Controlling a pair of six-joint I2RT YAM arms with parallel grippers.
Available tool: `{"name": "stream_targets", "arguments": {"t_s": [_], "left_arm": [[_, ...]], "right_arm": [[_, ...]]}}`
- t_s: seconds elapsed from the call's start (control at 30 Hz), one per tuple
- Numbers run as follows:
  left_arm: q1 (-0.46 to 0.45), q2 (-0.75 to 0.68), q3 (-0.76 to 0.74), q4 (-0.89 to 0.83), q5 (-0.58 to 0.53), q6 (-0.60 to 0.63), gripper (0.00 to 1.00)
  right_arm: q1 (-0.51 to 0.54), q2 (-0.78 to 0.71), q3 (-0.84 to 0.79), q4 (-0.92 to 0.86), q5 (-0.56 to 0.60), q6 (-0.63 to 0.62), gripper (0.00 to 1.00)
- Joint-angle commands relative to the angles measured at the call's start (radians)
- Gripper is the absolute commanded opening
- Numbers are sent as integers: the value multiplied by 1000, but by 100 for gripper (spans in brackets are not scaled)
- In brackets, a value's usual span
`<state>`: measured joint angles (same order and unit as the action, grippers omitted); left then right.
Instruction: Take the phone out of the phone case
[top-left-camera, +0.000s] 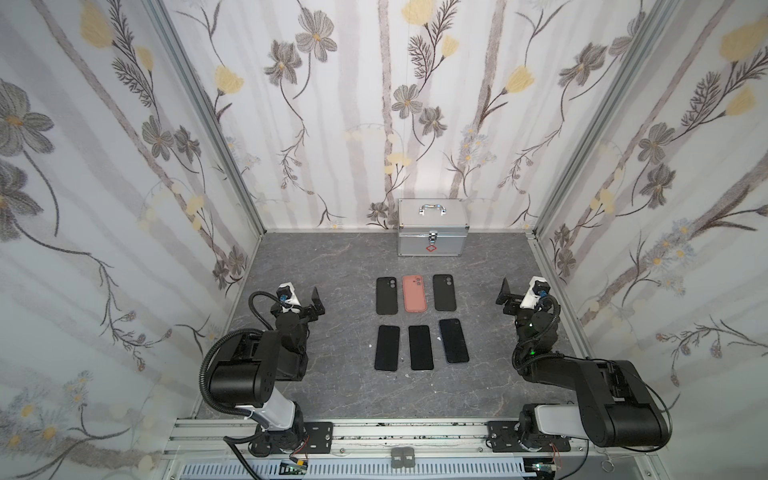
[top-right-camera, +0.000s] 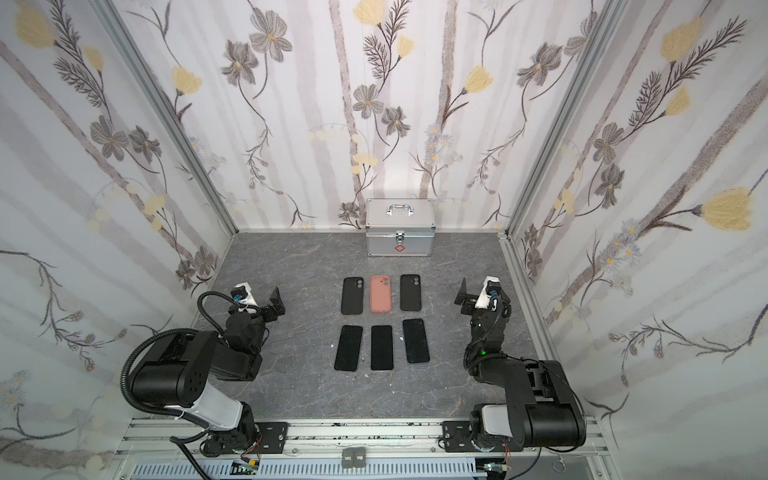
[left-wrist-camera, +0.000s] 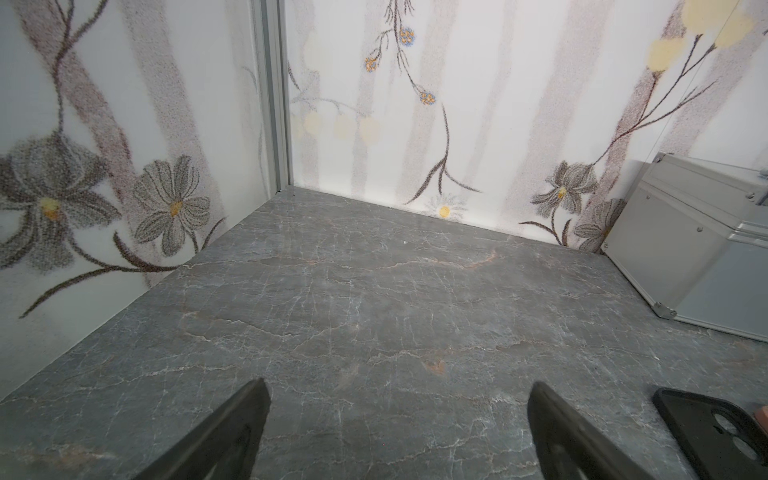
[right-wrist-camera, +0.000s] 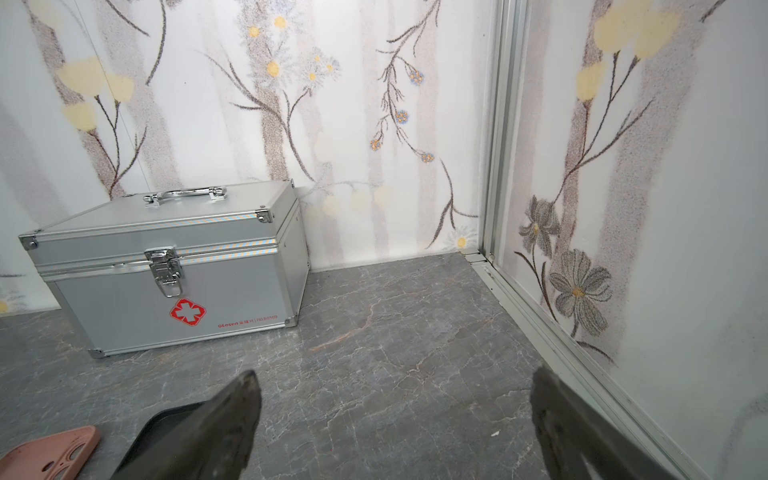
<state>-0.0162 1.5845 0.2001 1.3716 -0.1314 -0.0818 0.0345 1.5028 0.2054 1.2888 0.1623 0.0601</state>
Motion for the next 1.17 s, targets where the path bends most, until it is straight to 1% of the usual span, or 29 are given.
{"name": "stream_targets", "arguments": {"t_s": [0.0, 0.67, 0.73, 0.83, 0.9, 1.0, 1.13], "left_arm": [[-2, -2, 5, 29, -17, -11, 100], [-4, 0, 6, 27, -17, -9, 100], [-4, 2, 6, 27, 30, 11, 100], [-3, 0, 8, 23, 240, 91, 100], [-2, 3, 10, 21, 221, 81, 100], [-1, 3, 43, -40, 144, 51, 100], [1, -1, 42, -45, 146, 47, 100]], "right_arm": [[1, 3, 1, 5, -17, -20, 100], [2, 4, 0, 7, -17, -20, 100], [2, 4, 0, 7, -17, -21, 100], [2, 4, 1, 7, -16, -21, 100], [2, 4, 1, 7, -16, -22, 100], [2, 4, 1, 7, -17, -21, 100], [3, 4, 0, 8, -16, -22, 100]]}}
